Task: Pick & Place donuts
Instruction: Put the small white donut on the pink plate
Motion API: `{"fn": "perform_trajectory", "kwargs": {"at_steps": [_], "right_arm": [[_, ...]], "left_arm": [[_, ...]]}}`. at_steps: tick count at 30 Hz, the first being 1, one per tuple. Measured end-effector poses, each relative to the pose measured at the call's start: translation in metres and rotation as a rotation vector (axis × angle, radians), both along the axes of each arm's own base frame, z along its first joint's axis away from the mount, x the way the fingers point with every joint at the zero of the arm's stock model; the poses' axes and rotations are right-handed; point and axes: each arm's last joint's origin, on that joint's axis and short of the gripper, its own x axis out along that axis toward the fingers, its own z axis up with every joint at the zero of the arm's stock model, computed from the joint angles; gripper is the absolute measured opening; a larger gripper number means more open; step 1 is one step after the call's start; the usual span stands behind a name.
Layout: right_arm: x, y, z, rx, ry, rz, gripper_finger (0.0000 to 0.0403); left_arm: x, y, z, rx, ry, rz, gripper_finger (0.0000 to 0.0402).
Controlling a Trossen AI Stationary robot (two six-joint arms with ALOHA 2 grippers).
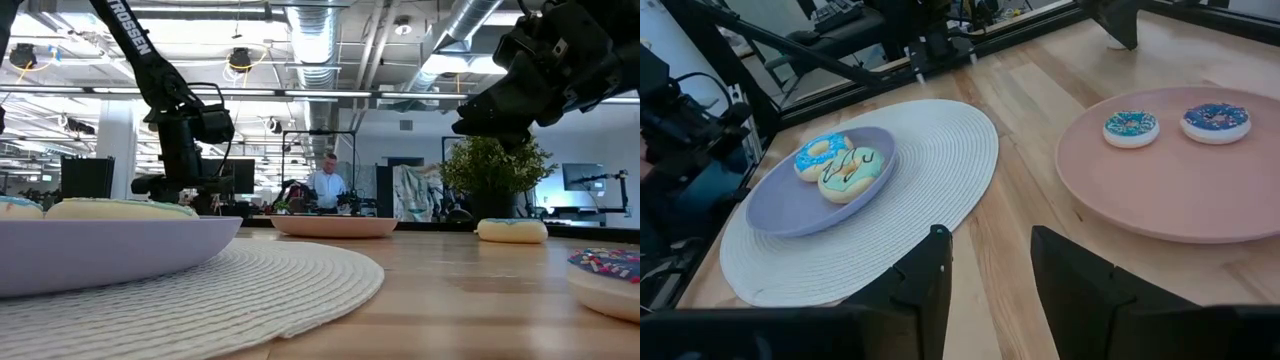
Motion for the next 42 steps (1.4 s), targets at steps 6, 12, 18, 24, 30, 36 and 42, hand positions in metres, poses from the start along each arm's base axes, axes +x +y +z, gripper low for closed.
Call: {"fn": "perform_trajectory", "kwargs": {"at_steps": [6,12,18,24,30,36,42], "right_arm": [[0.0000,0.0000,0.0000,0.000,0.000,0.000,0.0129],[0.0000,0.0000,0.0000,0.000,0.000,0.000,0.0129],[0.0000,0.0000,0.0000,0.000,0.000,0.000,0.0129],[0.0000,0.0000,0.0000,0.000,0.000,0.000,0.0129],[0.0000,0.0001,0.0000,0.000,0.000,0.001,0.0129],[0.0000,0.0001,0.0000,0.000,0.000,0.001,0.0129],[0.0000,0.0001,0.0000,0.000,0.000,0.001,0.0129]], "left_arm": [[0.0002,-0.0004,-0.0002,-0.012,-0.010,-0.006,0.0249],[0.0003,-0.0004,-0.0001,-0.012,-0.012,-0.006,0.0249],[0.0005,-0.0004,-0.0001,-0.014,-0.015,-0.007,0.0249],[0.0005,-0.0004,-0.0001,-0.014,-0.016,-0.006,0.0249],[0.0005,-0.0004,-0.0002,-0.014,-0.016,-0.007,0.0249],[0.0008,-0.0007,-0.0002,-0.013,-0.015,-0.008,0.0249],[0.0006,-0.0005,-0.0001,-0.008,-0.011,-0.005,0.0249]]}}
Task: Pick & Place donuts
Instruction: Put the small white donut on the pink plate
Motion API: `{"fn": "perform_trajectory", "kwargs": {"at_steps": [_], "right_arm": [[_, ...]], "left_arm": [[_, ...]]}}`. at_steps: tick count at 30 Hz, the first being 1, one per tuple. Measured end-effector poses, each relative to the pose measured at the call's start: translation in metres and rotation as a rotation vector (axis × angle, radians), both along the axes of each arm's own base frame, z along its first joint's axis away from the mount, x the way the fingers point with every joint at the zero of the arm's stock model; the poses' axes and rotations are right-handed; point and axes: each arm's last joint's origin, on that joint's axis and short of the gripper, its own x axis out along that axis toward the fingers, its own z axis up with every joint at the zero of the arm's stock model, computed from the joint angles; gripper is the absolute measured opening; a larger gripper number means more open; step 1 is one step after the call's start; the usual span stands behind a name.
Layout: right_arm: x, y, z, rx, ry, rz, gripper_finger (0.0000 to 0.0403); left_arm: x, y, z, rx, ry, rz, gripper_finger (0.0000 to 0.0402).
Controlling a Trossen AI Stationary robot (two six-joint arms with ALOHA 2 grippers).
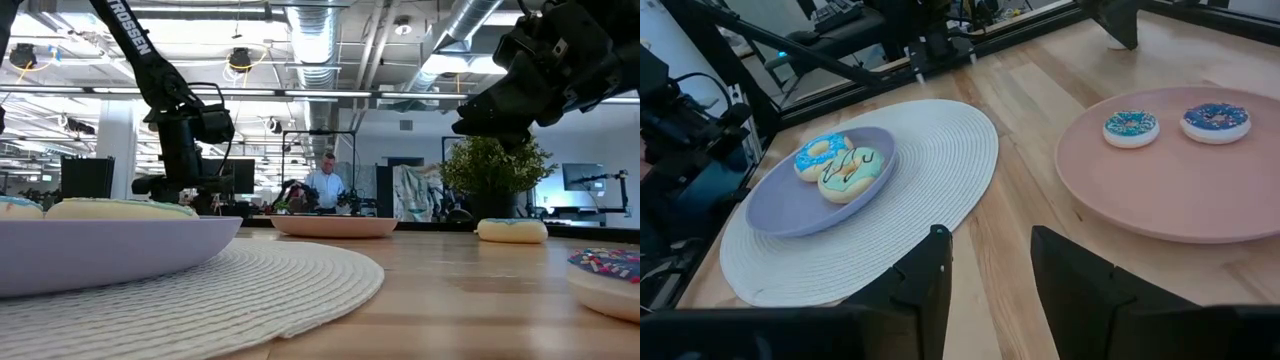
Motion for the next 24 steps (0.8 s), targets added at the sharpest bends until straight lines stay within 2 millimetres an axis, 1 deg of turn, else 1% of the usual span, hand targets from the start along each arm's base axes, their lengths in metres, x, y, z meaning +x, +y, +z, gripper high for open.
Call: {"fn": "perform_trajectory", "kwargs": {"at_steps": [24], "right_arm": [[0.0000,0.0000,0.0000,0.000,0.000,0.000,0.0129]], "left_arm": [[0.0004,-0.0006,0.0000,0.011,0.013,0.003,0.0249]]}}
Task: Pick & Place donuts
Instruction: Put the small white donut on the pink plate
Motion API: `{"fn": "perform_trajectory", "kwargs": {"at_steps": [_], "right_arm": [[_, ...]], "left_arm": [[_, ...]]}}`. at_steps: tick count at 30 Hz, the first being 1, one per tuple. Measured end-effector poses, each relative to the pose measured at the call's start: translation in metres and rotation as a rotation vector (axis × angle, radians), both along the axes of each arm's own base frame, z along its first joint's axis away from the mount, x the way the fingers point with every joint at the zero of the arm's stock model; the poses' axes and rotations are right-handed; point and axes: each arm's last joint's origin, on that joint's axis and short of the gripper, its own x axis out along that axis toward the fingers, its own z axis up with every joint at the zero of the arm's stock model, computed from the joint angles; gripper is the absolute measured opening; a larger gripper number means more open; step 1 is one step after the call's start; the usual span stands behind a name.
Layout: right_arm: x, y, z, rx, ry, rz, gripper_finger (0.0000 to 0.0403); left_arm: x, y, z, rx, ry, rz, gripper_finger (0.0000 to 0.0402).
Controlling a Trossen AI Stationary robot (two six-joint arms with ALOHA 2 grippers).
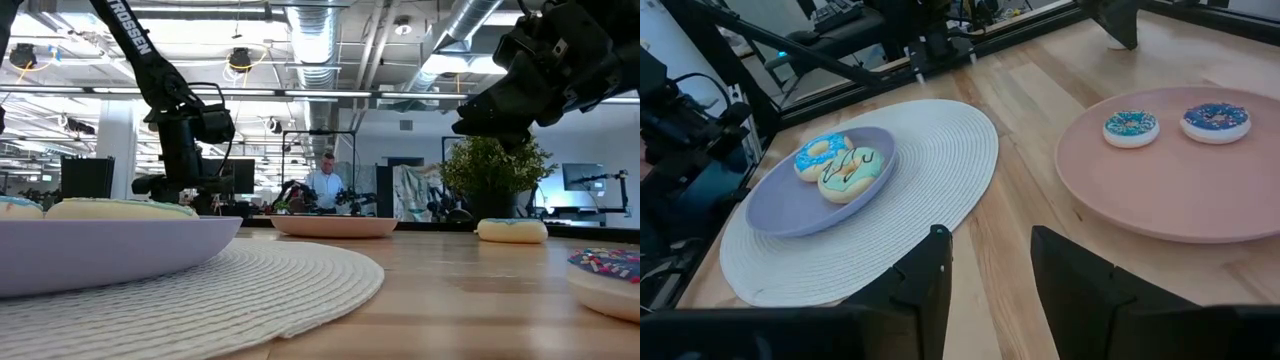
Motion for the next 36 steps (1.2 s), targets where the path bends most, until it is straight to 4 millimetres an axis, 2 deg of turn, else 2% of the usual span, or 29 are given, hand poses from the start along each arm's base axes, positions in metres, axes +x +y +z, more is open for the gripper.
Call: {"fn": "perform_trajectory", "kwargs": {"at_steps": [12,22,30,36], "right_arm": [[0.000,0.000,0.000,0.007,0.000,-0.002,0.0129],[0.000,0.000,0.000,0.008,0.000,-0.002,0.0129],[0.000,0.000,0.000,0.008,0.000,-0.002,0.0129],[0.000,0.000,0.000,0.008,-0.001,-0.002,0.0129]], "left_arm": [[0.000,0.000,0.000,0.000,-0.001,0.004,0.0248],[0.000,0.000,0.000,-0.001,-0.002,0.008,0.0194],[0.001,-0.001,0.000,-0.001,-0.003,0.001,0.0190],[0.013,-0.007,0.001,0.001,-0.052,-0.060,0.0190]]}}
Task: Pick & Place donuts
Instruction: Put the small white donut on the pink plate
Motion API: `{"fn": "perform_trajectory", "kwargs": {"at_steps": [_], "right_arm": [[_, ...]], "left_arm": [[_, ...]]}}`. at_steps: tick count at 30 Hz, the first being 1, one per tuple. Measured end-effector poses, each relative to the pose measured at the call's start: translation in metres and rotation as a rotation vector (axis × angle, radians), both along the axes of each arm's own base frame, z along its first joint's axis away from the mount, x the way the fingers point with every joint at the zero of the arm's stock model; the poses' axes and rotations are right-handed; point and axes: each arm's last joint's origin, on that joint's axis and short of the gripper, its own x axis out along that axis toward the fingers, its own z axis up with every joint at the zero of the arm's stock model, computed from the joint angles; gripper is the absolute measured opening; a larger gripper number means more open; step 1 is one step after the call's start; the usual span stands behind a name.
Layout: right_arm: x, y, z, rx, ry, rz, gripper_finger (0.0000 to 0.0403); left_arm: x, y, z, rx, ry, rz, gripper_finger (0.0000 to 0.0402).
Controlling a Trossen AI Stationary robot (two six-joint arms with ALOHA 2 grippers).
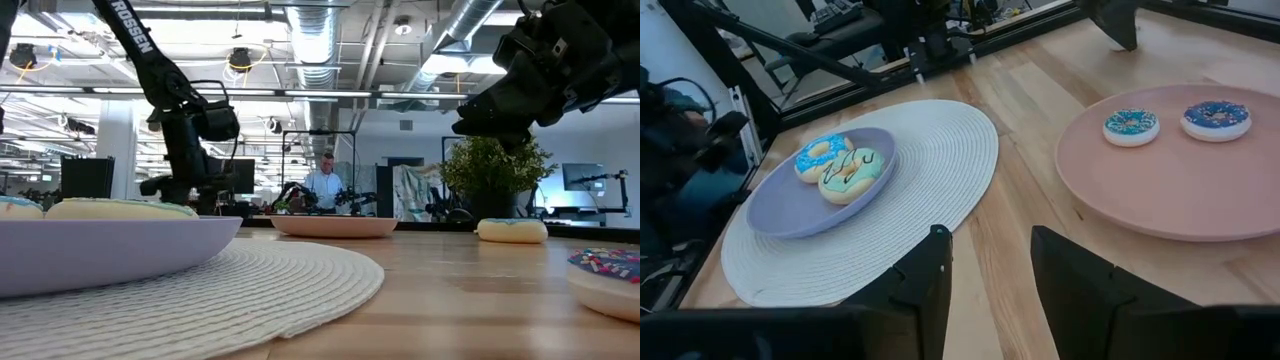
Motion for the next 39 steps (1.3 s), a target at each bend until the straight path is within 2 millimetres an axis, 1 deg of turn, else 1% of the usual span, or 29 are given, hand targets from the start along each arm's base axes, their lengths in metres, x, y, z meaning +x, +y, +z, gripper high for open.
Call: {"fn": "perform_trajectory", "kwargs": {"at_steps": [5,8,11,15,18,21,23,25,29,33,37,39], "right_arm": [[0.000,0.000,0.000,0.000,0.000,0.000,0.0129],[0.000,0.000,0.000,0.000,0.000,0.000,0.0129],[0.000,0.000,0.000,0.000,0.000,0.000,0.0129],[0.000,0.000,0.000,0.000,0.000,0.000,0.0129],[0.000,0.000,0.000,0.000,0.000,-0.001,0.0129],[0.000,0.000,0.000,-0.005,0.000,0.000,0.0129],[0.000,0.000,0.000,-0.008,0.000,-0.001,0.0129],[0.000,0.000,0.000,-0.009,0.000,-0.001,0.0129],[0.000,0.000,0.000,-0.009,-0.001,-0.002,0.0129],[0.000,0.000,0.000,-0.009,0.000,-0.002,0.0129],[0.000,0.000,0.000,-0.009,0.000,-0.002,0.0129],[0.000,0.000,0.000,-0.010,0.000,-0.002,0.0129]], "left_arm": [[0.023,-0.008,0.010,-0.010,-0.110,-0.117,0.0190],[0.043,-0.015,0.022,0.019,-0.142,-0.185,0.0190],[0.066,-0.025,0.039,0.072,-0.189,-0.271,0.0190],[0.100,-0.047,0.062,0.173,-0.258,-0.429,0.0190],[0.127,-0.066,0.070,0.256,-0.255,-0.542,0.0190],[0.153,-0.079,0.069,0.269,-0.226,-0.633,0.0190],[0.168,-0.084,0.065,0.251,-0.198,-0.661,0.0190],[0.184,-0.085,0.062,0.241,-0.181,-0.674,0.0190],[0.207,-0.081,0.052,0.214,-0.141,-0.684,0.0190],[0.222,-0.076,0.042,0.198,-0.122,-0.686,0.0190],[0.232,-0.072,0.031,0.176,-0.117,-0.694,0.0190],[0.235,-0.071,0.028,0.164,-0.127,-0.714,0.0190]]}}
